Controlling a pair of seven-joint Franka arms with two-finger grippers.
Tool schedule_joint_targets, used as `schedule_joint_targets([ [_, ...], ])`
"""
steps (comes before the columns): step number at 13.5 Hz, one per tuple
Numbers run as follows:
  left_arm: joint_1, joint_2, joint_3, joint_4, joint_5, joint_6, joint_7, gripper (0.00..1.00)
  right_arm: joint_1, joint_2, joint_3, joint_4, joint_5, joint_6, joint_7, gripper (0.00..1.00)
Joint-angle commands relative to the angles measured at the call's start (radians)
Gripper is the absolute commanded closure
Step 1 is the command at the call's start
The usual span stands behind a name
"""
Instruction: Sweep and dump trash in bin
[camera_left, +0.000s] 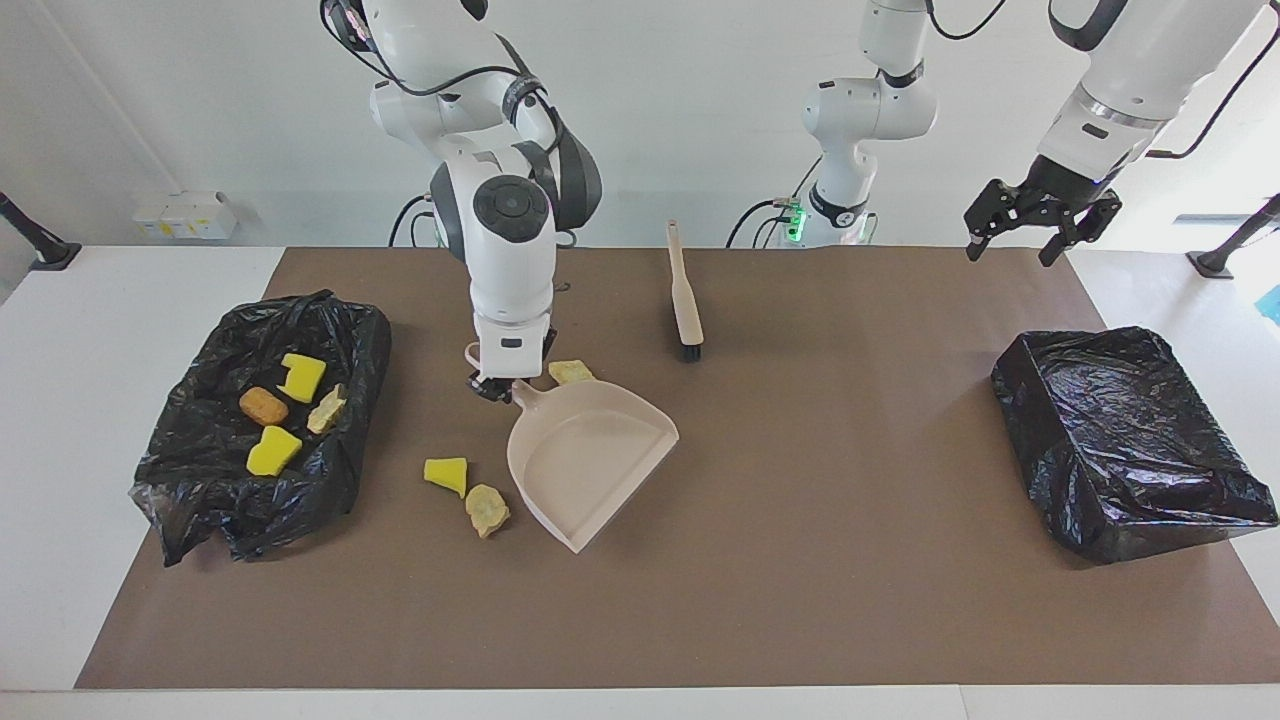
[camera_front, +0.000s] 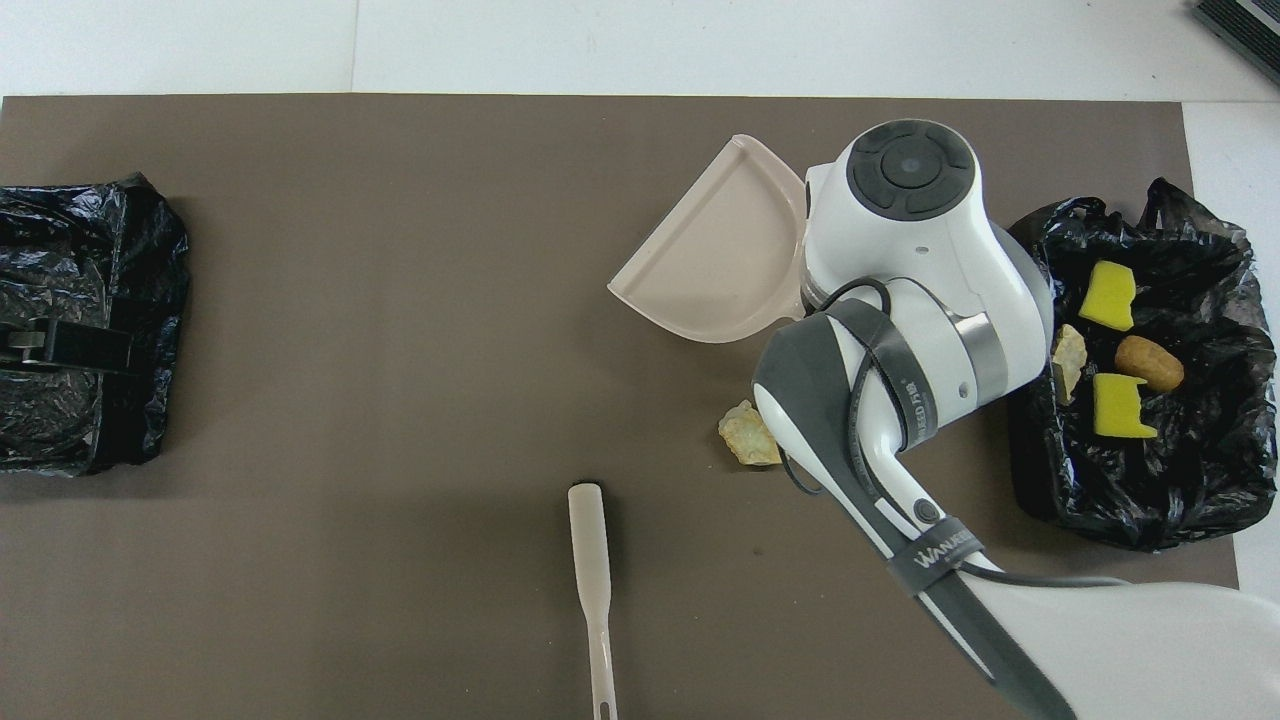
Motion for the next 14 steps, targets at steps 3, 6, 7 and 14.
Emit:
schedule_joint_targets([
  [3, 0.015, 0.079, -0.001, 0.089, 0.022, -0.027, 0.008, 0.00, 0.090, 0.099, 0.000, 0.111, 0.126, 0.034, 0.421, 1.00],
  [6, 0.012, 0.079, -0.001, 0.073, 0.020, -0.006, 0.010, 0.00, 0.159, 0.190, 0.000, 0.209, 0.148, 0.044, 0.635, 1.00],
  [7, 0.012, 0.081, -0.001, 0.069, 0.020, -0.003, 0.010, 0.00, 0.169, 0.205, 0.000, 0.219, 0.158, 0.050, 0.670, 1.00],
  [14, 0.005, 0.070, -0.001, 0.038, 0.019, 0.006, 0.010, 0.00, 0.222, 0.282, 0.009, 0.271, 0.287, 0.125, 0.850, 1.00],
])
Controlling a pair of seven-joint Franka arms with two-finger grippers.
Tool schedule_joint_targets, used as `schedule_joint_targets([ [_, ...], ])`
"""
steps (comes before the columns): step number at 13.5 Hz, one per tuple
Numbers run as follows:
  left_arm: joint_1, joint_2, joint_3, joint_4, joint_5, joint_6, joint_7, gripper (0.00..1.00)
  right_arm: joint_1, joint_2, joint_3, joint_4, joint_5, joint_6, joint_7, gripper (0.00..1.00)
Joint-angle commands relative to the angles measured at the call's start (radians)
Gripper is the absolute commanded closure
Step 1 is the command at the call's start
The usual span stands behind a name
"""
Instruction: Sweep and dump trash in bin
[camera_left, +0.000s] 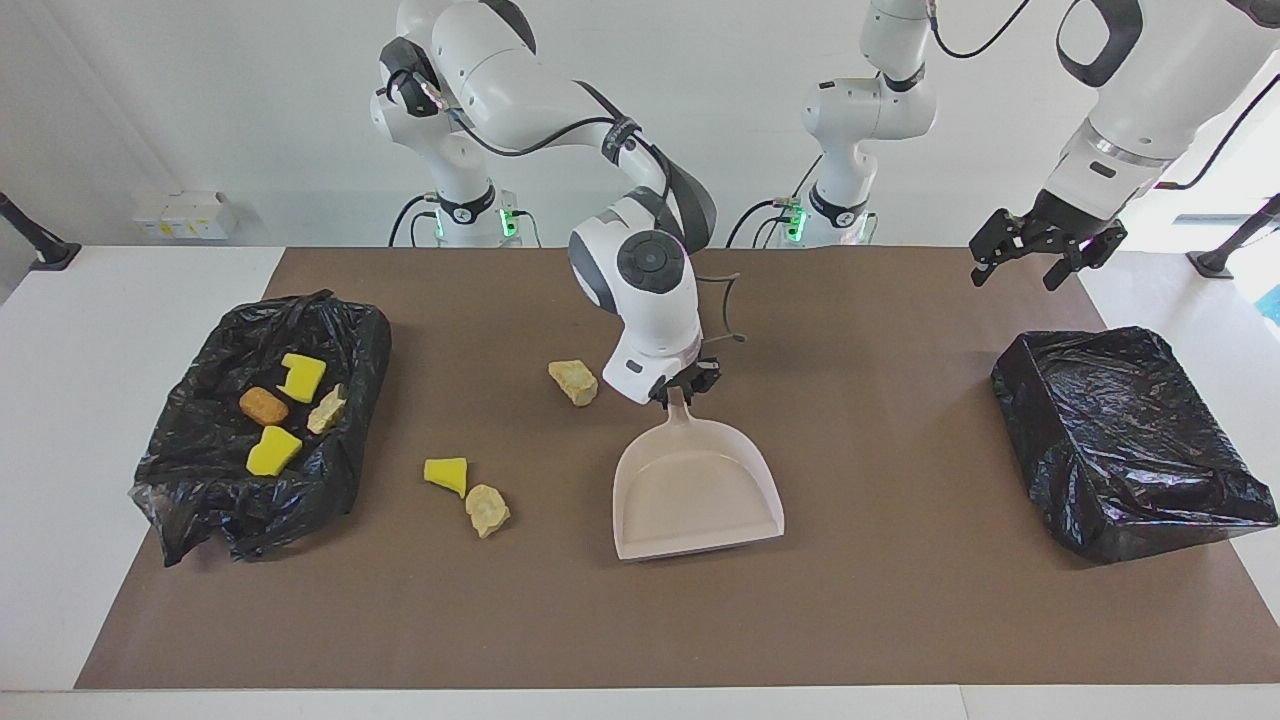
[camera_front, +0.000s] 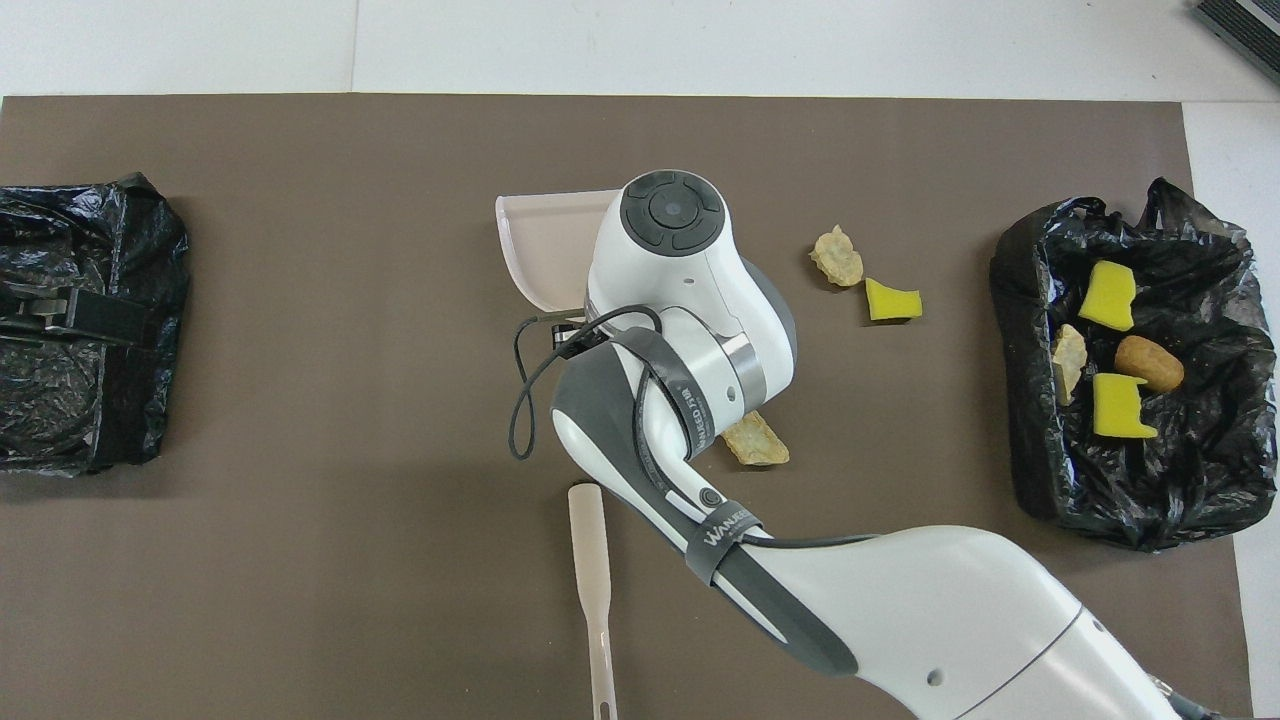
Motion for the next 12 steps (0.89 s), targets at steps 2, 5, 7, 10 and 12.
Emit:
schedule_joint_targets([
  [2, -0.005, -0.008, 0.001, -0.010, 0.018, 0.006, 0.010, 0.00, 0.023, 0.054, 0.005, 0.040, 0.047, 0.008, 0.031, 1.00],
  [5, -0.005, -0.008, 0.001, -0.012, 0.018, 0.008, 0.010, 0.00, 0.014, 0.060, 0.005, 0.032, 0.041, 0.008, 0.019, 1.00],
  [7, -0.008, -0.006, 0.001, -0.012, 0.018, 0.011, 0.010, 0.00, 0.016, 0.071, 0.005, 0.025, 0.039, 0.046, 0.019, 1.00],
  [10, -0.014, -0.001, 0.000, -0.012, 0.016, 0.031, 0.000, 0.00, 0.013, 0.071, 0.005, 0.025, 0.036, 0.050, 0.014, 0.01],
  [12, -0.015, 0.002, 0.000, -0.012, 0.016, 0.035, 0.000, 0.00, 0.008, 0.037, 0.005, 0.025, 0.041, 0.042, 0.025, 0.00],
])
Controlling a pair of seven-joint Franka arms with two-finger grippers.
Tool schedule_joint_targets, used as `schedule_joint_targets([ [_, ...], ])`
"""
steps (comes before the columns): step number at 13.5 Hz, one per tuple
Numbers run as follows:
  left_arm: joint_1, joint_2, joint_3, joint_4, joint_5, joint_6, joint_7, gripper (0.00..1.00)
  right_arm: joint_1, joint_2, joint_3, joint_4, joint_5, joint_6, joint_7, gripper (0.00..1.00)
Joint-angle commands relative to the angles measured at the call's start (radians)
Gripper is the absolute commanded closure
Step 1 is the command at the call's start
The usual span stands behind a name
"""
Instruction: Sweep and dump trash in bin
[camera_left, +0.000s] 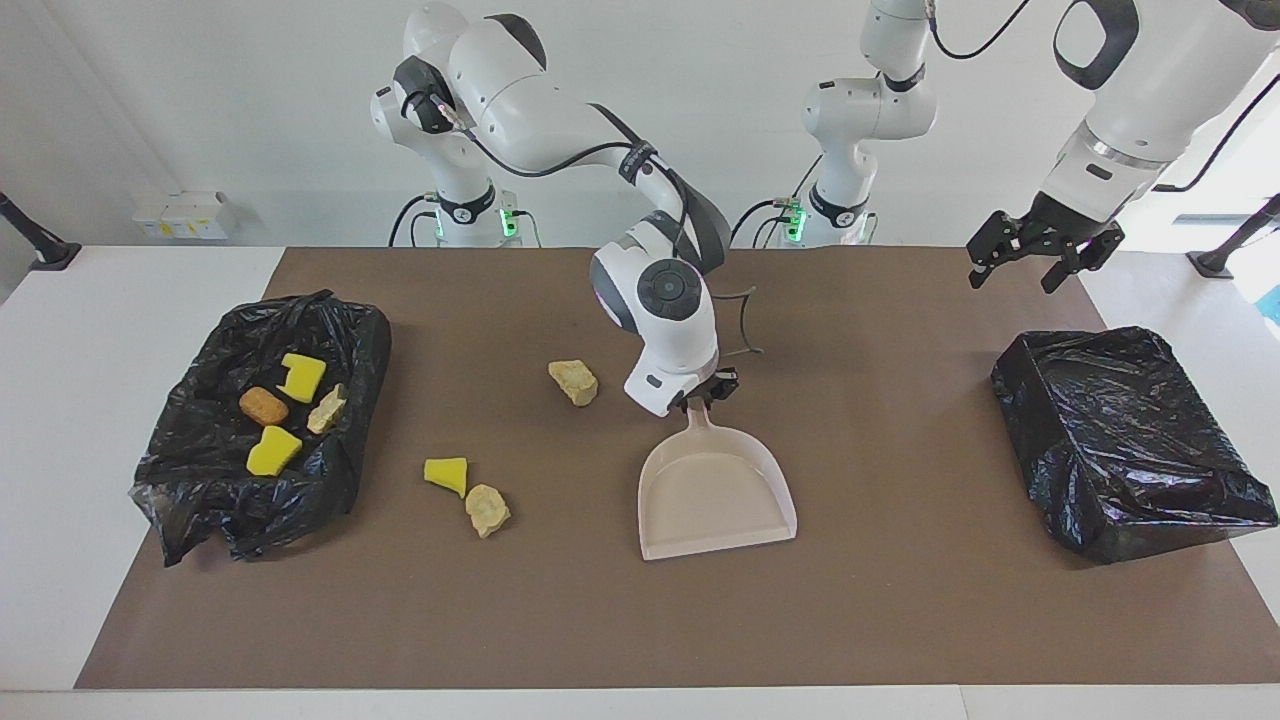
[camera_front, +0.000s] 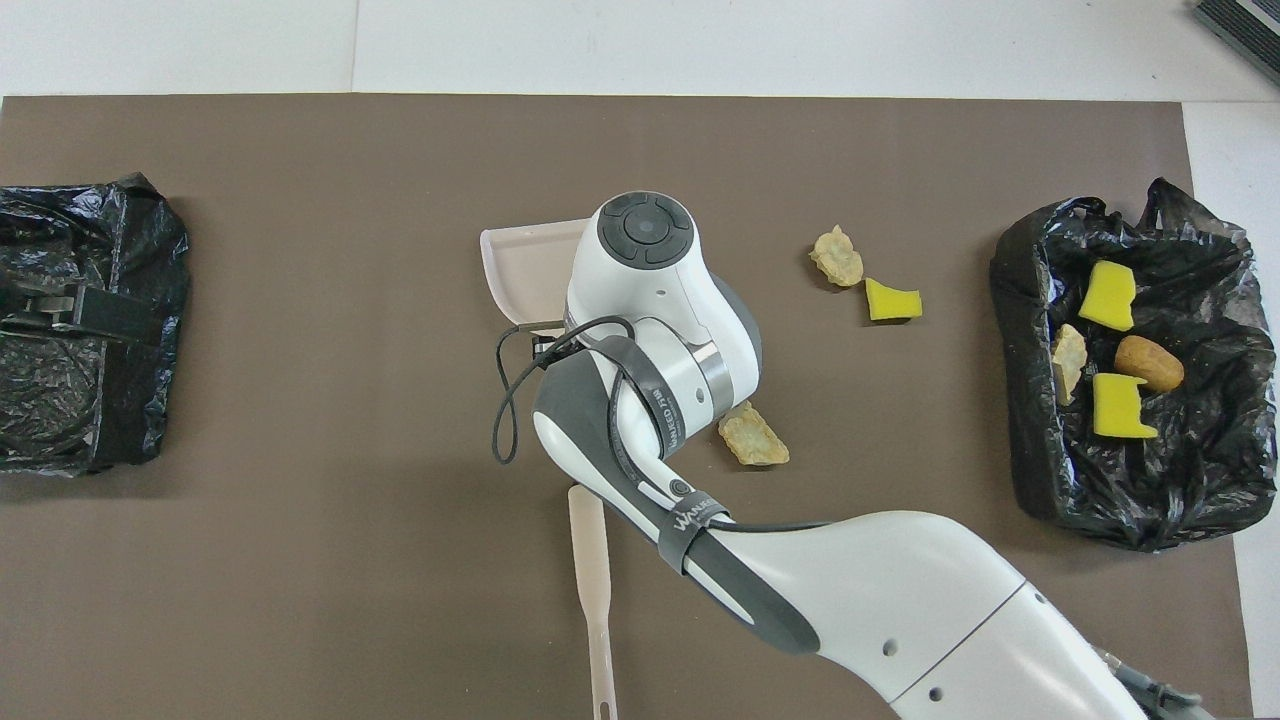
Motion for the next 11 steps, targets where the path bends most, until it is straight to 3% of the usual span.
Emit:
schedule_joint_targets([
  [1, -0.013, -0.001, 0.003, -0.013, 0.016, 0.032, 0.002, 0.00, -0.019, -0.058, 0.006, 0.008, 0.021, -0.006, 0.020, 0.00],
  [6, -0.051, 0.033, -0.002, -0.056, 0.009, 0.137, -0.003, 0.00, -0.059, -0.299, 0.006, -0.172, 0.033, -0.106, -0.005, 0.00],
  [9, -0.099, 0.094, -0.002, -0.056, 0.009, 0.196, -0.003, 0.00, -0.038, -0.495, 0.009, -0.367, 0.105, -0.157, 0.026, 0.00],
  [11, -0.141, 0.140, -0.002, -0.056, 0.007, 0.251, -0.018, 0.00, 0.036, -0.597, 0.009, -0.526, 0.124, -0.131, 0.045, 0.00],
])
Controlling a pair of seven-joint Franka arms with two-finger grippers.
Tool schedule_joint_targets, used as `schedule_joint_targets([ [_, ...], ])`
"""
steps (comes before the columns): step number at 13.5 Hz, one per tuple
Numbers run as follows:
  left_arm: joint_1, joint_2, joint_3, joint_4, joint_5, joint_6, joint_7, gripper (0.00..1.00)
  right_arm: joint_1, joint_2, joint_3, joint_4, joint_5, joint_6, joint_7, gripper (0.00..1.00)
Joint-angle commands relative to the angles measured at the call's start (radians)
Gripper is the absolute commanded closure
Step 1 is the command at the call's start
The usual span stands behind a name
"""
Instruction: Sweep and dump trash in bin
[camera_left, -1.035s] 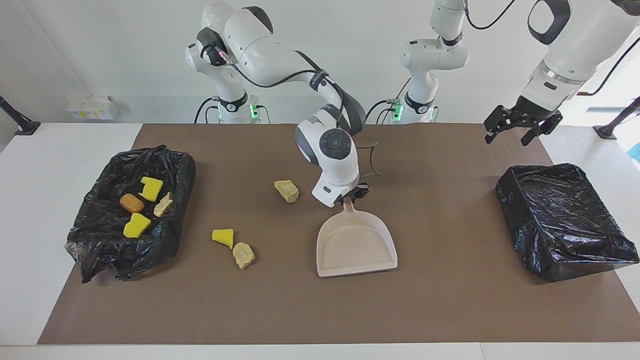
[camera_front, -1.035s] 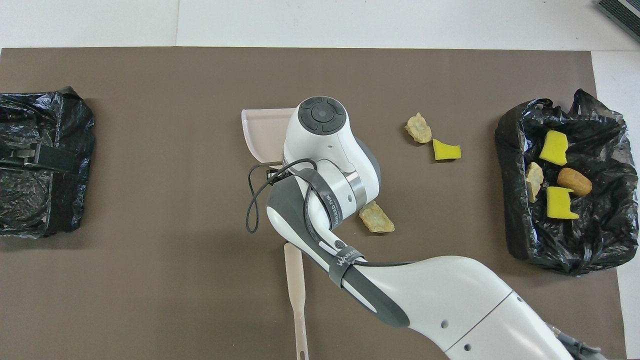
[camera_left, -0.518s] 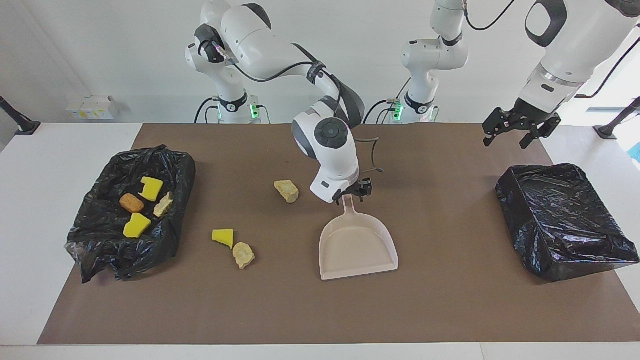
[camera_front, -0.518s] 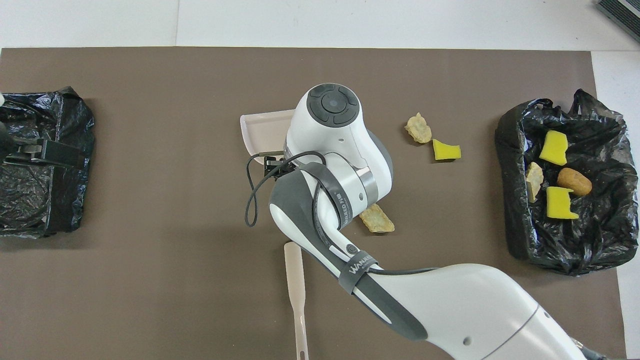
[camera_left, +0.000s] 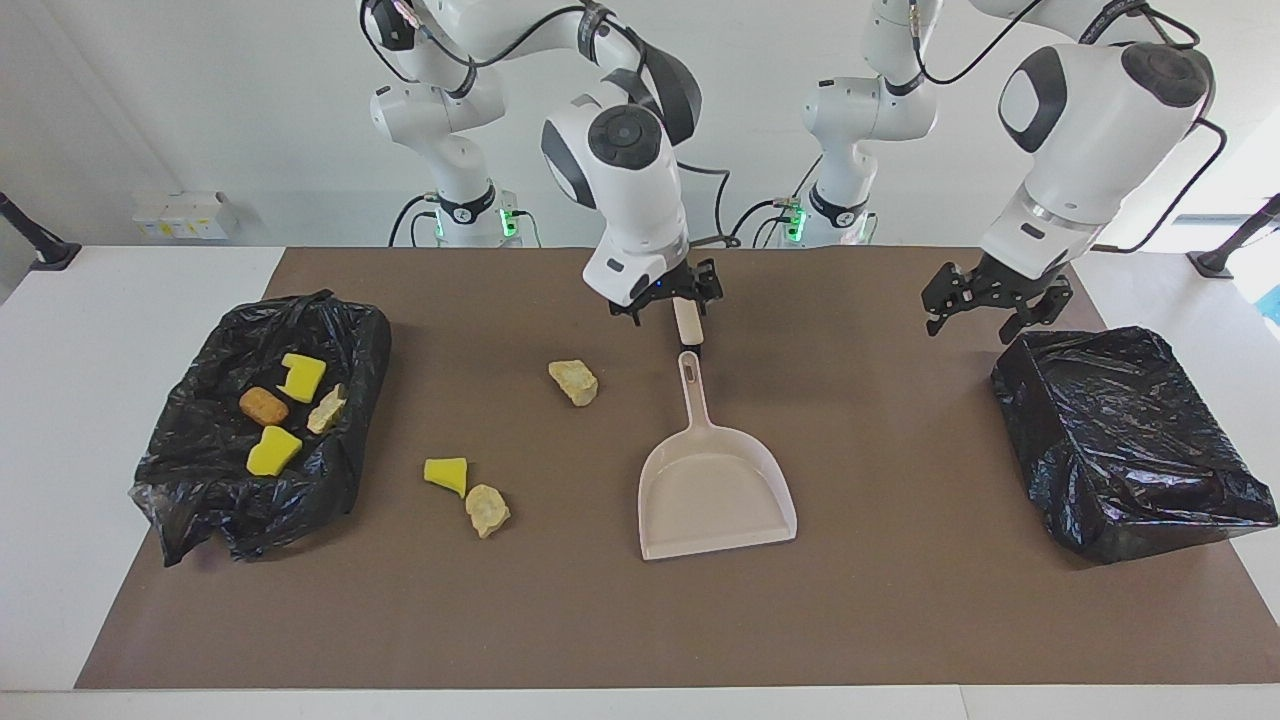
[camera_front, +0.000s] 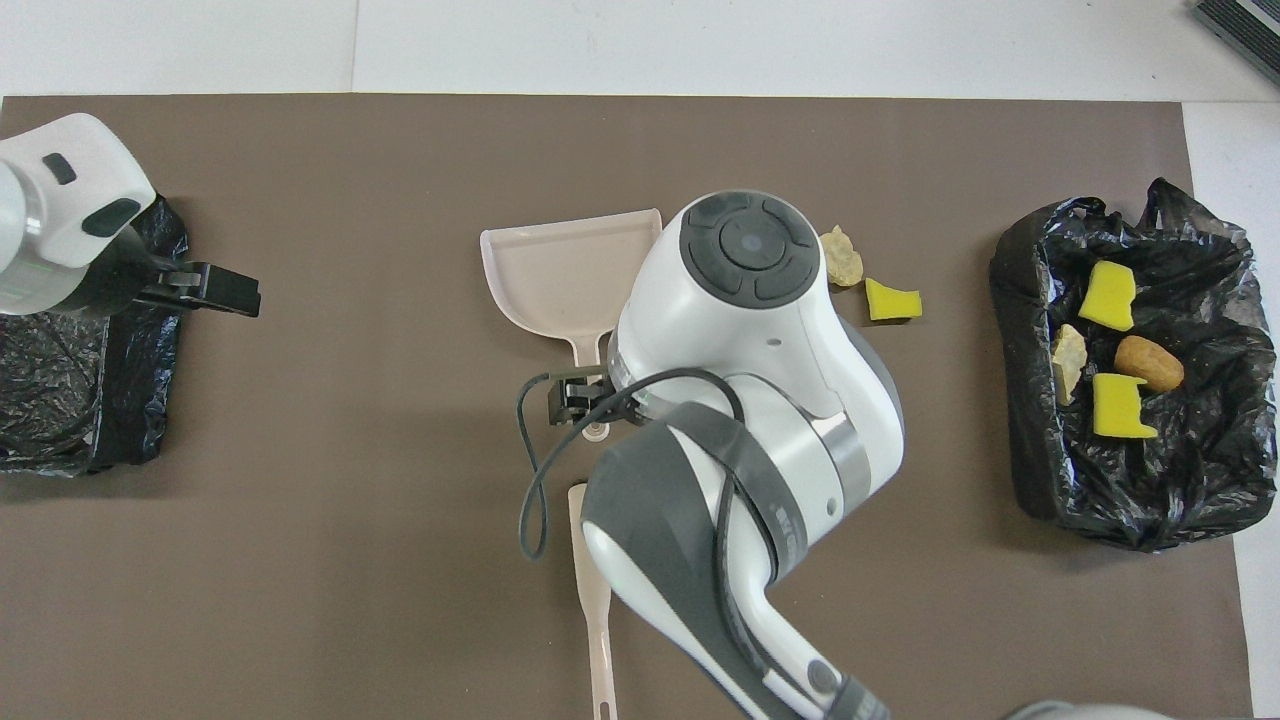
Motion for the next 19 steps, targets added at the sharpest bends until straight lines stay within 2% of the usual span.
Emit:
schedule_joint_targets([
  [1, -0.067, 0.061, 0.009, -0.002, 0.006, 0.083, -0.038, 0.00, 0.058, -0.199, 0.003, -0.314, 0.058, 0.095, 0.048, 0.00],
  [3, -0.118, 0.104, 0.009, -0.002, 0.006, 0.140, -0.086, 0.00, 0.119, -0.279, 0.005, -0.463, 0.120, 0.198, 0.050, 0.00],
  [6, -0.204, 0.176, 0.009, -0.003, 0.006, 0.232, -0.183, 0.00, 0.180, -0.236, 0.005, -0.540, 0.122, 0.353, 0.068, 0.00],
  [9, -0.300, 0.204, 0.009, -0.055, 0.006, 0.317, -0.287, 0.00, 0.245, -0.190, 0.005, -0.620, 0.123, 0.484, 0.096, 0.00],
  [12, -0.388, 0.244, 0.009, -0.069, 0.006, 0.360, -0.471, 0.00, 0.311, -0.142, 0.005, -0.643, 0.126, 0.540, 0.163, 0.00],
  [18, -0.492, 0.224, 0.006, -0.200, 0.004, 0.481, -0.672, 0.00, 0.319, -0.158, 0.005, -0.668, 0.126, 0.520, 0.187, 0.00],
  [19, -0.498, 0.224, 0.006, -0.204, 0.004, 0.490, -0.694, 0.06, 0.319, -0.161, 0.005, -0.663, 0.126, 0.499, 0.187, 0.00],
])
